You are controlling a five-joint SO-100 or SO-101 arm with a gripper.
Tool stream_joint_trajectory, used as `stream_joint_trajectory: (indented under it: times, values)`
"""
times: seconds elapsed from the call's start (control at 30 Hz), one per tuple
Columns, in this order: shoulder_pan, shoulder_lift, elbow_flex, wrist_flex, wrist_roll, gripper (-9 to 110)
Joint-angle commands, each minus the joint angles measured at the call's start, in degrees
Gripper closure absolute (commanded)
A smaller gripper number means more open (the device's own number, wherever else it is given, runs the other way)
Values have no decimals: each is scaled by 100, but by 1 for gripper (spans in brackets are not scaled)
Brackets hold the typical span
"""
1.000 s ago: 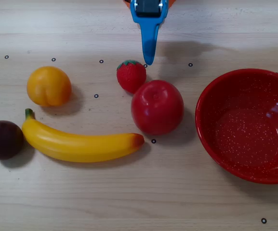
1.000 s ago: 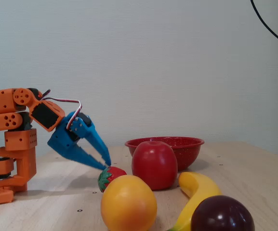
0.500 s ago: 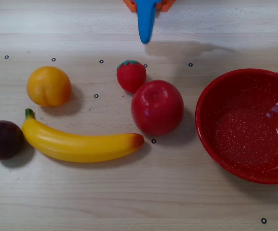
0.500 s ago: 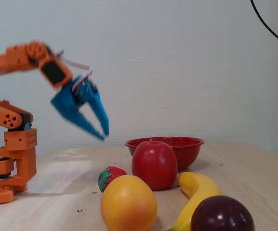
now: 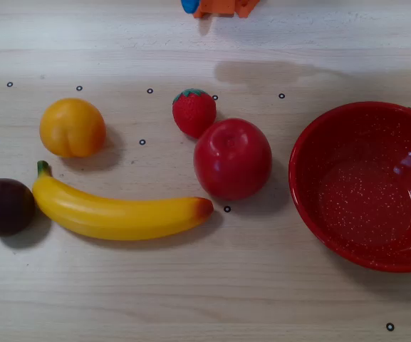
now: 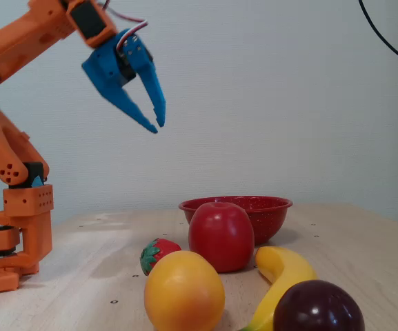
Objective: Put the peach in the red bowl.
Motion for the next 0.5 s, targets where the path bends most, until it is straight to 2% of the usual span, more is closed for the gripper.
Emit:
stream_joint_trajectory:
  times: [0.0,0.17,0.47]
  values:
    - [-334,-299,-1002,316,229,101]
    - [-940,-1441,-2180,844,439,101]
    - [-1978,-3182,-3779,914,1151,101]
